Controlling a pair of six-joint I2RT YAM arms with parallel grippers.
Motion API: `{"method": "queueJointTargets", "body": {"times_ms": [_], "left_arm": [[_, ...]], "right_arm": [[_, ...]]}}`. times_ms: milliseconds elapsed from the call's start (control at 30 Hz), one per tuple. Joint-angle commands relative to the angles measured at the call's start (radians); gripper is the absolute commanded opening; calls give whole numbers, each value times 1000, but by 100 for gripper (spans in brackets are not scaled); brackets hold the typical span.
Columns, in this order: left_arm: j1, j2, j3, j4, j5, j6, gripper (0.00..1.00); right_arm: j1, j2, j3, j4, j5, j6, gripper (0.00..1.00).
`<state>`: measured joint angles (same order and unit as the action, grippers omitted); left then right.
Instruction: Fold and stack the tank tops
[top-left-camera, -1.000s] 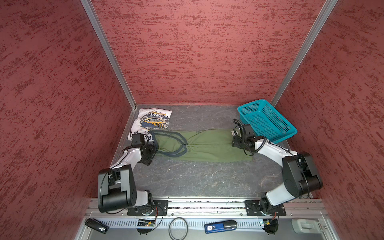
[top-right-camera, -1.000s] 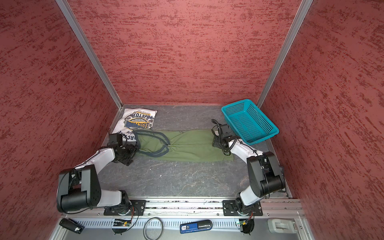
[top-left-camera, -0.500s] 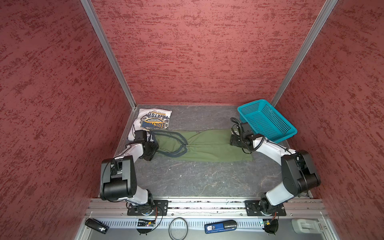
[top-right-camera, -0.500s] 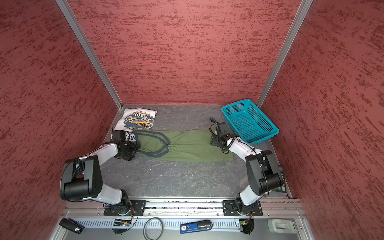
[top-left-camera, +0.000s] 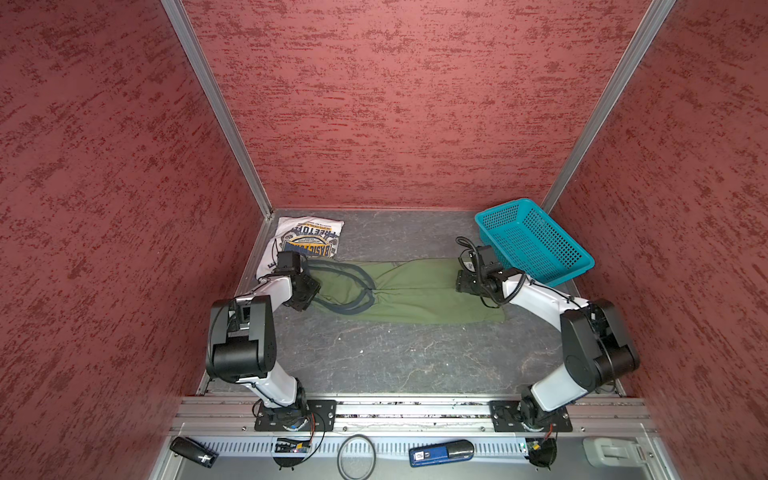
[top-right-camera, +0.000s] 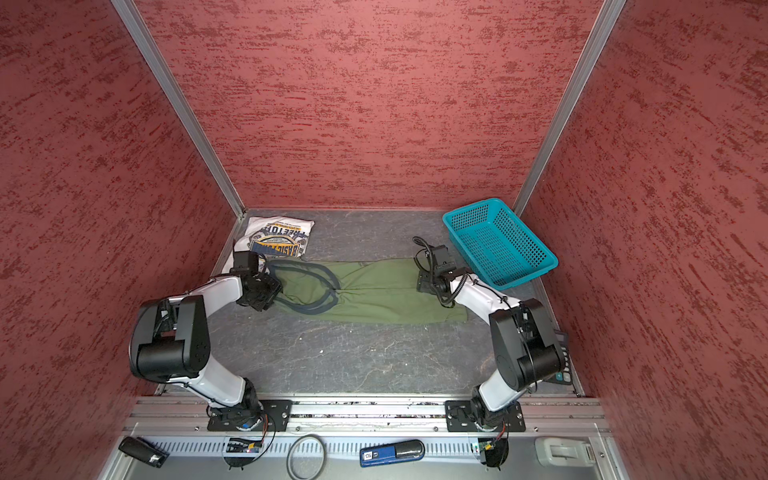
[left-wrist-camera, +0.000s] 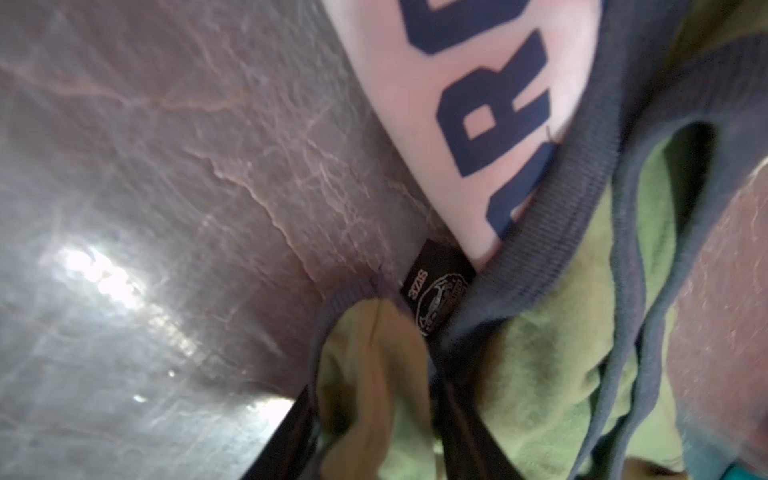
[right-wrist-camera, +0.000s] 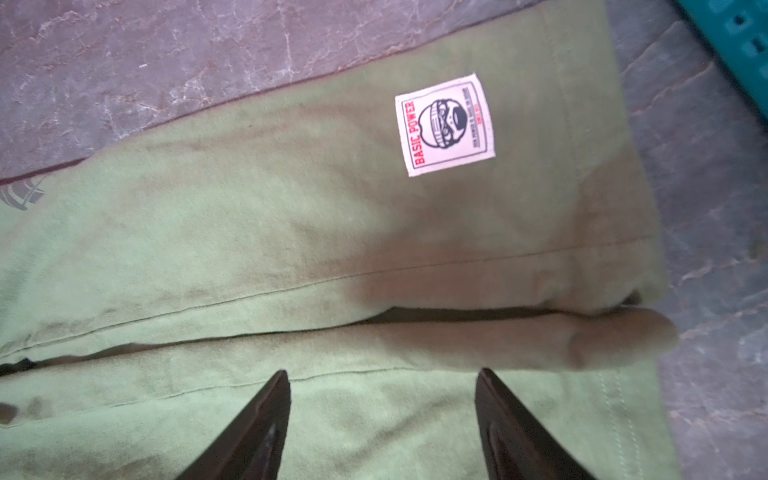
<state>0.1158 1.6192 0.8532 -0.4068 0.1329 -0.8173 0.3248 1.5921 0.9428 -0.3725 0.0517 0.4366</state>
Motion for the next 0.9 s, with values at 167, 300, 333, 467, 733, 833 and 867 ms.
{"method": "queueJointTargets", "body": {"times_ms": [167, 300, 333, 467, 733, 833, 867], "left_arm": [[-40, 11, 7, -19, -25, 7, 24], [-62, -18, 10, -30, -41, 7, 23], [-70, -25, 13, -34, -45, 7, 23], [-99, -39, 37, -40, -43, 6, 23], [-192, 5, 161, -75, -58, 2, 24], [-226, 48, 212, -88, -68, 1, 24], [-234, 58, 224, -87, -67, 1, 24]], "right_arm": [[-26, 29, -24, -90, 108, 57, 72], [-21, 39, -96, -74, 45, 105, 71], [-20, 43, -110, -80, 48, 114, 71], [-11, 38, -148, -112, 25, 143, 69], [119, -49, -266, -241, 23, 327, 67], [151, -176, -349, -238, -15, 401, 69], [152, -206, -362, -257, -24, 443, 68]]}}
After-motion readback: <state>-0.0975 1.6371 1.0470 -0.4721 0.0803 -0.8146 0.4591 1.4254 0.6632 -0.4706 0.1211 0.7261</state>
